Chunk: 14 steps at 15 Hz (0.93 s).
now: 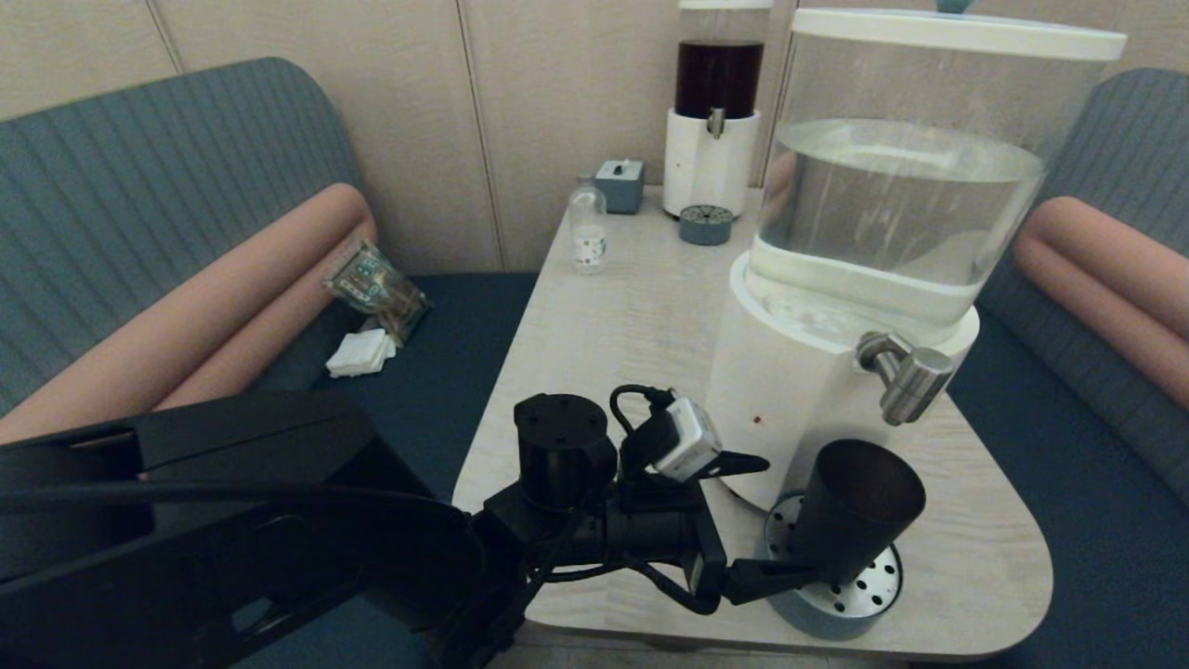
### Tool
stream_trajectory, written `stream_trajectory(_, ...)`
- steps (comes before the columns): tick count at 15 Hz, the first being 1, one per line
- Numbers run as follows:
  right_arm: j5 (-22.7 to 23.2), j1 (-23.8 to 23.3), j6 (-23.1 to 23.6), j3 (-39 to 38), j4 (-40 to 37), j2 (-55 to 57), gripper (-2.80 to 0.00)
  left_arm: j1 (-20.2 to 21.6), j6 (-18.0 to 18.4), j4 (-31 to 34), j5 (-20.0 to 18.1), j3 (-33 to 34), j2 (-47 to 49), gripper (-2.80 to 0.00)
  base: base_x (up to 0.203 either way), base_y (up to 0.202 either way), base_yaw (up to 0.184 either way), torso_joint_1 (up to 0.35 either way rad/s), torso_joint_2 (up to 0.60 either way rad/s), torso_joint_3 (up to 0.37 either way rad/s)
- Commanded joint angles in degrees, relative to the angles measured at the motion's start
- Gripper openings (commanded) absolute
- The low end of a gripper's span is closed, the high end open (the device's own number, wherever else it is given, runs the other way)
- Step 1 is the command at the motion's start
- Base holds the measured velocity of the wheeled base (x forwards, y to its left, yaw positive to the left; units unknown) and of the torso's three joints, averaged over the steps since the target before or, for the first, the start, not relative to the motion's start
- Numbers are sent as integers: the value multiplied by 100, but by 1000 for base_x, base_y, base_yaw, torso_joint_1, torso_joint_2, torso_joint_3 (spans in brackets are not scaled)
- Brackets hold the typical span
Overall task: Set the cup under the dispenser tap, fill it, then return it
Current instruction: Place the cup next to the water dispenser
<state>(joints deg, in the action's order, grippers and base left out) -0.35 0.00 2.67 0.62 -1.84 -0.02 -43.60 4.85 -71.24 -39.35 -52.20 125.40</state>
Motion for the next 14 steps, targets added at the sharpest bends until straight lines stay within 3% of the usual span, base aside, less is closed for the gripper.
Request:
stream_trajectory(1, 0, 0, 5, -1, 0, 9, -280, -51, -1, -43, -20, -200, 269, 0, 0, 0, 0, 0, 0, 0)
stream_trajectory(14, 0, 0, 5, -1, 0, 2, -280, -244, -121, -47, 108, -1343, 1003, 0, 0, 0, 0, 0, 0, 0)
